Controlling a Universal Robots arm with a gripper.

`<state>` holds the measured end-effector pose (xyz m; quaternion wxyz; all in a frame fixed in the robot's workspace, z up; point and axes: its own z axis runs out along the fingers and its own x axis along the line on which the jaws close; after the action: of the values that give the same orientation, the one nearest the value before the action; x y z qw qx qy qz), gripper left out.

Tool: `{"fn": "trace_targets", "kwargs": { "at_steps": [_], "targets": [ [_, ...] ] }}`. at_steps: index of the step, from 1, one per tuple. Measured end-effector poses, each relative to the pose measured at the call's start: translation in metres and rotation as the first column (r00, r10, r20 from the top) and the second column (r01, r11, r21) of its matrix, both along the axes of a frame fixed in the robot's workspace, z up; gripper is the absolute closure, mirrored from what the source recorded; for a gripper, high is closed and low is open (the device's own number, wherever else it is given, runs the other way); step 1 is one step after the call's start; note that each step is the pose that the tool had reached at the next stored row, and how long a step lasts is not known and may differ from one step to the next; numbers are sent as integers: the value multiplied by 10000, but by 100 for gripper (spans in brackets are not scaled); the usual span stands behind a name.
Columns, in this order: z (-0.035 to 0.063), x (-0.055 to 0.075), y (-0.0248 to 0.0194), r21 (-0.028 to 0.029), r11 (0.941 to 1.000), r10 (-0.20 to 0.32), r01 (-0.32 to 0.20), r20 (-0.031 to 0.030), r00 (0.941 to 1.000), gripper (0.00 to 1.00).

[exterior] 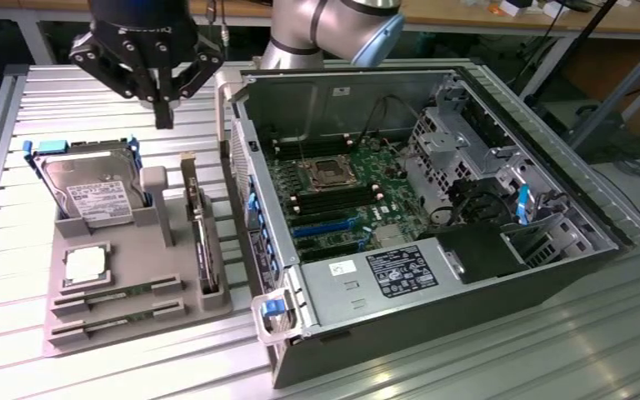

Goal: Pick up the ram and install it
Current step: 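Reach for the ram, then pick up the ram and move it above insertion slot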

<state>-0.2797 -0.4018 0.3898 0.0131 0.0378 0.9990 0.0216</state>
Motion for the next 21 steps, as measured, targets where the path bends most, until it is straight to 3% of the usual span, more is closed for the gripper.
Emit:
{"fn": "trace_targets", "kwargs": {
  "at_steps": [4,8,13,21],
  "targets": [
    [-10,-208,-56,1,10000,-1,1,1,10000,90],
    [-35,-497,-211,1,10000,0,0,1,10000,90],
    [-49,-594,-348,1,10000,8,-8,2,10000,90],
    [-47,-595,-349,0,10000,11,-11,0,10000,90]
  ]
}}
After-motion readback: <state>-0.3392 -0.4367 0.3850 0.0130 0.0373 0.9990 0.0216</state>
